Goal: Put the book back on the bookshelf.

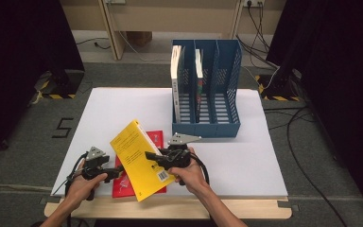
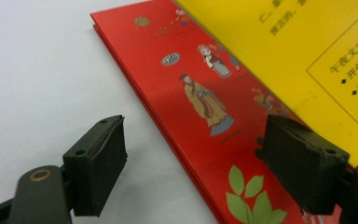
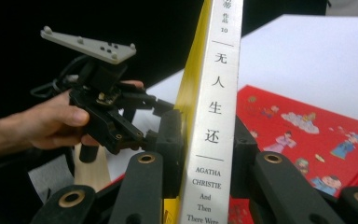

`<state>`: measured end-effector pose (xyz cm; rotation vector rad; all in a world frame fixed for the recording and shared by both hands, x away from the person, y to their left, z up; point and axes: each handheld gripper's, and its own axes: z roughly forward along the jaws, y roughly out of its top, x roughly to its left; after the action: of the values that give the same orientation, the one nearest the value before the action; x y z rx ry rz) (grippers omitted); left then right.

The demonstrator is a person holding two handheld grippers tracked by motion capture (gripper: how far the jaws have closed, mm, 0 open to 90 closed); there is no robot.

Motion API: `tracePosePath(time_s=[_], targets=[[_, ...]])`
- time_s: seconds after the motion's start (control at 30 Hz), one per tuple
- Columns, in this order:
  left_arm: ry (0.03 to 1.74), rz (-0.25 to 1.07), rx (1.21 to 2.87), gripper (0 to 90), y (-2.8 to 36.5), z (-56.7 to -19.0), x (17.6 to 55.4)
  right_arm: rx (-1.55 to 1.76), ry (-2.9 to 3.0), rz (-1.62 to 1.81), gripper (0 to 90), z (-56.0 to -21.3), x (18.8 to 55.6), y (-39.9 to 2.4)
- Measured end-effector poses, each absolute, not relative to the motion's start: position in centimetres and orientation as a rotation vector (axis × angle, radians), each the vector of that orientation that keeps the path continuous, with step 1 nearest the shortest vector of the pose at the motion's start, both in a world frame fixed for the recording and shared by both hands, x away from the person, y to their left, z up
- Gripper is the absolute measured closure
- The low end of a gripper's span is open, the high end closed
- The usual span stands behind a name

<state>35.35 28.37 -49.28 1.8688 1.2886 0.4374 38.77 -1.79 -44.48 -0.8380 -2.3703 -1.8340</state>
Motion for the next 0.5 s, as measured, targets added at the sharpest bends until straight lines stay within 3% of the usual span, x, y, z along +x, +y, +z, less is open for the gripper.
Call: tracePosePath(time_s=[0.13, 0.5], targets=[[1.288, 0.431, 1.866, 15.1, 28.4, -49.3, 35.4, -0.826, -2.366, -1.870, 73.0, -44.2, 38.5, -1.7], [1.298, 0.457, 1.864, 15.5, 28.7, -49.4, 35.6, -0.808, -2.363, -2.127, 73.5, -41.6, 38.5, -1.7]])
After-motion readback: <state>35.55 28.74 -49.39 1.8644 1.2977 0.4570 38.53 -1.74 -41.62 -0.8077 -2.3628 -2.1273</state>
